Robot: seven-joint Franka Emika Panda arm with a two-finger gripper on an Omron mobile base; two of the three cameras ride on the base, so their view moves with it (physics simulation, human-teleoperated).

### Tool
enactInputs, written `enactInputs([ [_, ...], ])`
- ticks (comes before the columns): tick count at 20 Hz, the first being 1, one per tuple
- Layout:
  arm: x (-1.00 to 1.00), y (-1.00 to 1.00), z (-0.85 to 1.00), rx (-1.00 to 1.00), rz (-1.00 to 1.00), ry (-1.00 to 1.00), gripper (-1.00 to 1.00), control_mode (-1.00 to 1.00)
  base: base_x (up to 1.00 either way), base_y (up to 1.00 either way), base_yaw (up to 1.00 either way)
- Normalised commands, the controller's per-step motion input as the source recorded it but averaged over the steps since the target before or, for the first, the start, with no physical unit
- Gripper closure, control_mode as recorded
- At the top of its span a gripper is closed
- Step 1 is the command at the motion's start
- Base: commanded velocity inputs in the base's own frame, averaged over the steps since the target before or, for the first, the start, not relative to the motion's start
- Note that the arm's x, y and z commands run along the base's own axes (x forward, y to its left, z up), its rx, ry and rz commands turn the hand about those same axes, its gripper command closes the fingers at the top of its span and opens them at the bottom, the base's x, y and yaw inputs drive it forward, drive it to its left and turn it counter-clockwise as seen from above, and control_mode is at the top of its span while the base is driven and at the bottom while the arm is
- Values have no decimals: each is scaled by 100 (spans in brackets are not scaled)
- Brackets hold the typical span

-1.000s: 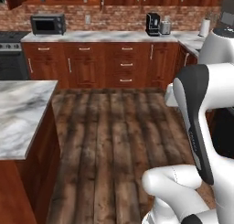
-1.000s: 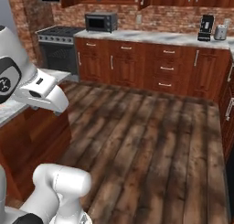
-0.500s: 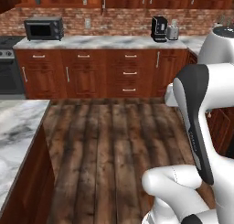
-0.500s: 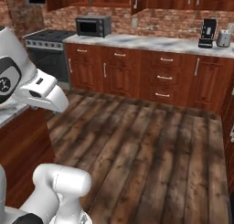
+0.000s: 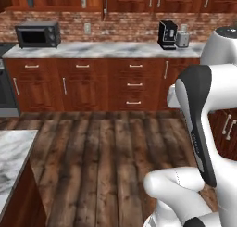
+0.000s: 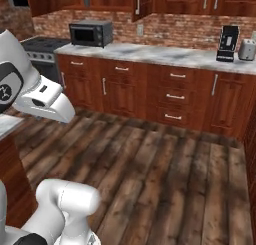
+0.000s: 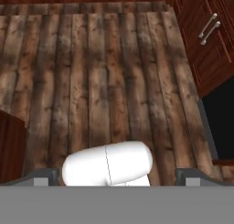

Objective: There is a bowl on the dining counter. Grab a lemon wedge from the fridge and place it in the bowl. Then get the liquor bottle and glass cup from the cabinet and place them next to the bowl.

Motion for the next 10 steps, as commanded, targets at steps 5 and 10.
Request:
enactInputs([
  [5, 0, 0, 0, 0, 0, 0, -100, 100, 100, 0, 0],
  [10, 0, 0, 0, 0, 0, 0, -100, 100, 100, 0, 0],
])
